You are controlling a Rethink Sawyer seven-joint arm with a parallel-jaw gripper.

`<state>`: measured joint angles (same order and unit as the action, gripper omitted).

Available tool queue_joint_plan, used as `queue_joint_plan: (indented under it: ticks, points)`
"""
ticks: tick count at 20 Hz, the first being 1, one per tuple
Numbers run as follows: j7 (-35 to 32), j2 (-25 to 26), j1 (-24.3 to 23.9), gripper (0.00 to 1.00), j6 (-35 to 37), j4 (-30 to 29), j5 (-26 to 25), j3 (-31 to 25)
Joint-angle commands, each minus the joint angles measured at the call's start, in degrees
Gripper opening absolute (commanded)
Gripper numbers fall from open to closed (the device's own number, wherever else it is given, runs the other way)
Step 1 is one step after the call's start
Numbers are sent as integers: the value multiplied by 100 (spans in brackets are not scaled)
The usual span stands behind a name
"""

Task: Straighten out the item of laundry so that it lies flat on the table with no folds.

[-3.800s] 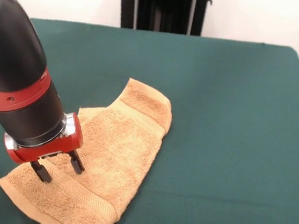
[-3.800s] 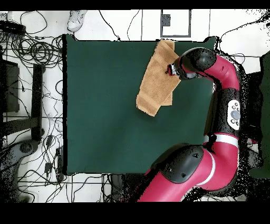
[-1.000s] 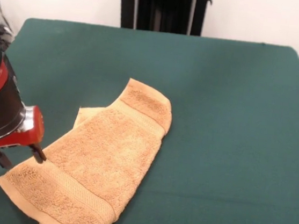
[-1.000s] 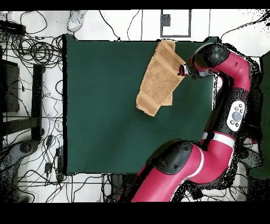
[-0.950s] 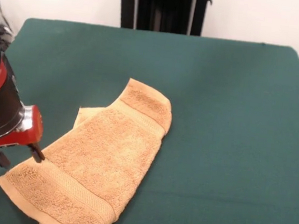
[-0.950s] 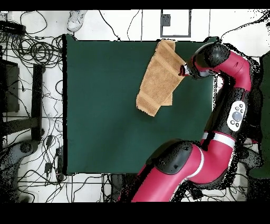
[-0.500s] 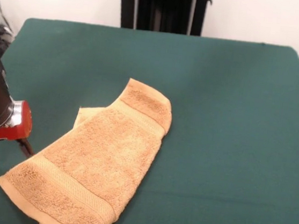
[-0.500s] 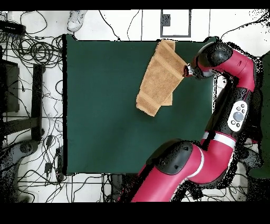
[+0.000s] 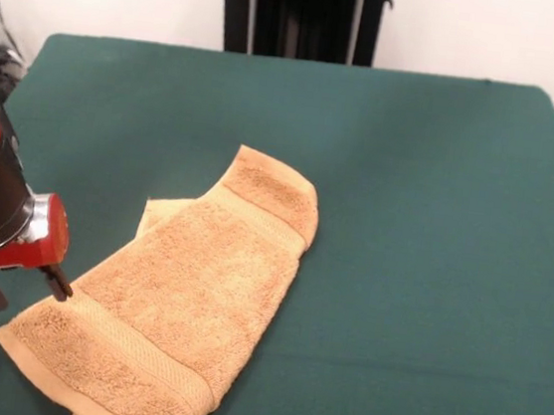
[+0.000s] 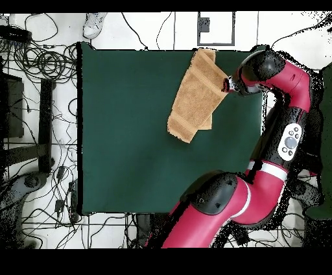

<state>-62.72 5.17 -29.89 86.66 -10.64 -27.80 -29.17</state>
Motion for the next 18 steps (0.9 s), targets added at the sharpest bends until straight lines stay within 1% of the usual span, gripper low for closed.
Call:
queue_joint_plan:
  ticks: [1, 8, 18]
  points:
    - [1002, 165, 152, 100, -537, -445, -234, -810]
    - [1035, 273, 74, 100, -564, -500, -227, -913]
    - [1079, 340, 35, 100, -510, -464, -403, -1164]
